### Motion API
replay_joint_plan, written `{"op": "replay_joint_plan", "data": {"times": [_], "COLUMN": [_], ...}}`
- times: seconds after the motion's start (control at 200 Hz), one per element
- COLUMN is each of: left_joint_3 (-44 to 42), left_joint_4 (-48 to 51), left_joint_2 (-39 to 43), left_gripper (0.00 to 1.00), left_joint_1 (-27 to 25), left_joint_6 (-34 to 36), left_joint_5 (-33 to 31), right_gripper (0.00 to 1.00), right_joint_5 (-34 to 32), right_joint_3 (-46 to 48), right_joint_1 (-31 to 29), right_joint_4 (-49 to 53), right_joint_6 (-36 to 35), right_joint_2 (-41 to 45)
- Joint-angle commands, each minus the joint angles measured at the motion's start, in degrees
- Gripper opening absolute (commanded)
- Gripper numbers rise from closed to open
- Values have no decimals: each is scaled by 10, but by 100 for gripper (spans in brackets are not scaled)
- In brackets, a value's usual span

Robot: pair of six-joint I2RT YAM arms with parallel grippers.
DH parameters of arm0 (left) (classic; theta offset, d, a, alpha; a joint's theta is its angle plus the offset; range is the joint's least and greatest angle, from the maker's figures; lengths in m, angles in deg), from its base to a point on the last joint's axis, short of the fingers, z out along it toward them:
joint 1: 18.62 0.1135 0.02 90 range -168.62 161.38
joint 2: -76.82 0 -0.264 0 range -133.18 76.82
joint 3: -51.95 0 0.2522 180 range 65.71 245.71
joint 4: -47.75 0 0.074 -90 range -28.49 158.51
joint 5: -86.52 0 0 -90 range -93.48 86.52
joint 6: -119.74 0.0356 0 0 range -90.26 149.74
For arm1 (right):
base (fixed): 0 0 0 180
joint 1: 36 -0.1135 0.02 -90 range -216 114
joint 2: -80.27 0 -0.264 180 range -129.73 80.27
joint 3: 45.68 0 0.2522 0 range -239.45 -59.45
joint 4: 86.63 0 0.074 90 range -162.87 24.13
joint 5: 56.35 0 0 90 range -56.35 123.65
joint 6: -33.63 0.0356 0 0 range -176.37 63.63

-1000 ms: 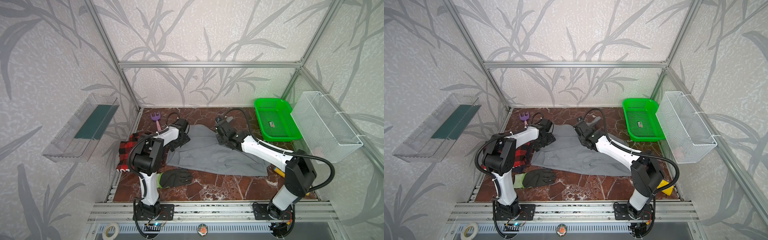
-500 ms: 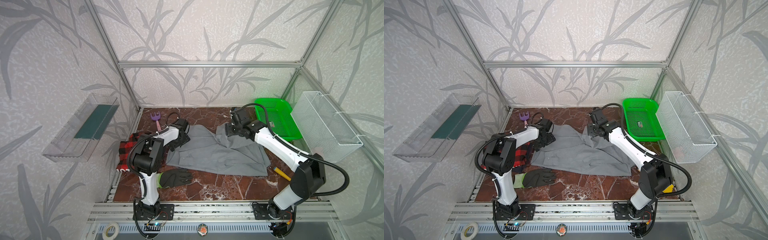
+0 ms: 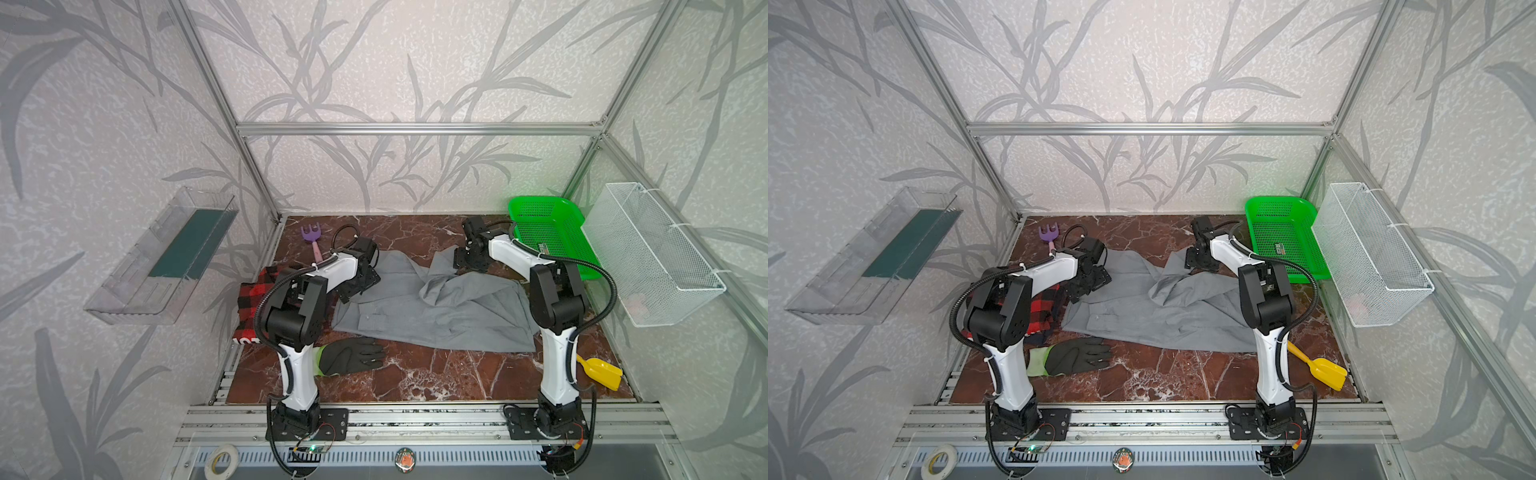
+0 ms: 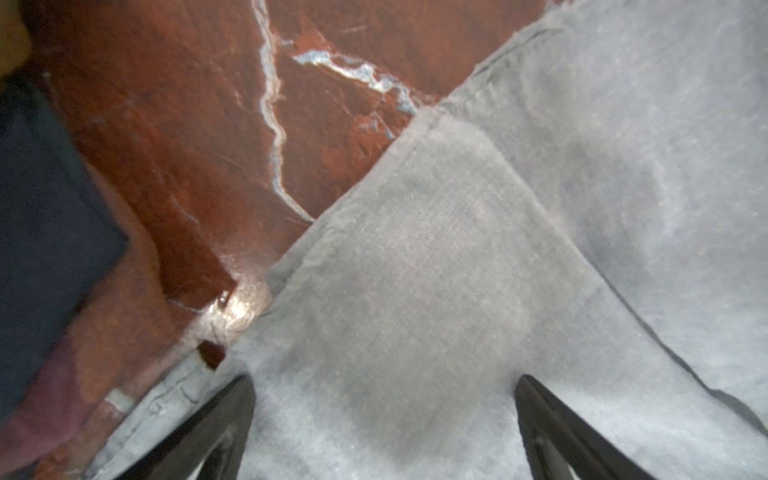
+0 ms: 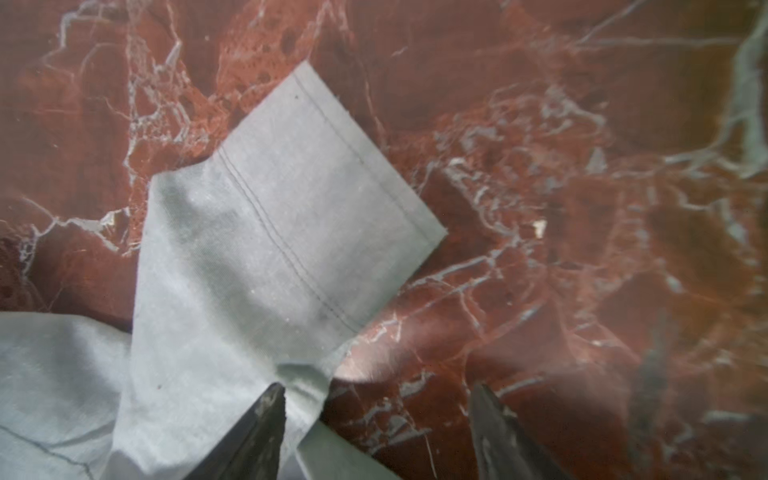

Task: Fold and stack the long sleeve shirts
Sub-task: 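Grasp the grey shirt's far corner near the green basket with the right gripper, then lift the grasped corner high with the right gripper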

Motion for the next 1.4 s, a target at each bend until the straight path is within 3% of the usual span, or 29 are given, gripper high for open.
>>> {"op": "replay_joint_plan", "data": {"times": [0.0, 0.21, 0.47, 0.77, 1.2, 1.4], "left_joint_3": [-26, -28, -28, -28, -19, -18], "left_joint_4": [27, 25, 26, 27, 34, 38], "left_joint_2": [-35, -32, -30, -31, -25, -23], "left_gripper": [99, 99, 99, 99, 99, 99], "left_joint_1": [2, 2, 2, 4, 11, 12], "left_joint_6": [-16, -17, -16, -16, -16, -15], "left_joint_5": [23, 25, 25, 24, 21, 19], "right_gripper": [67, 43, 34, 0, 0, 0], "right_joint_5": [14, 19, 38, 66, 21, 9], "right_joint_3": [-29, -33, -115, -180, -279, -380], "right_joint_1": [0, 0, 14, 17, 6, 8], "right_joint_4": [-20, -63, -39, -5, -6, 5], "right_joint_6": [5, -10, -35, -45, -116, -170], "right_joint_2": [-13, -44, -112, -143, 37, 82]}}
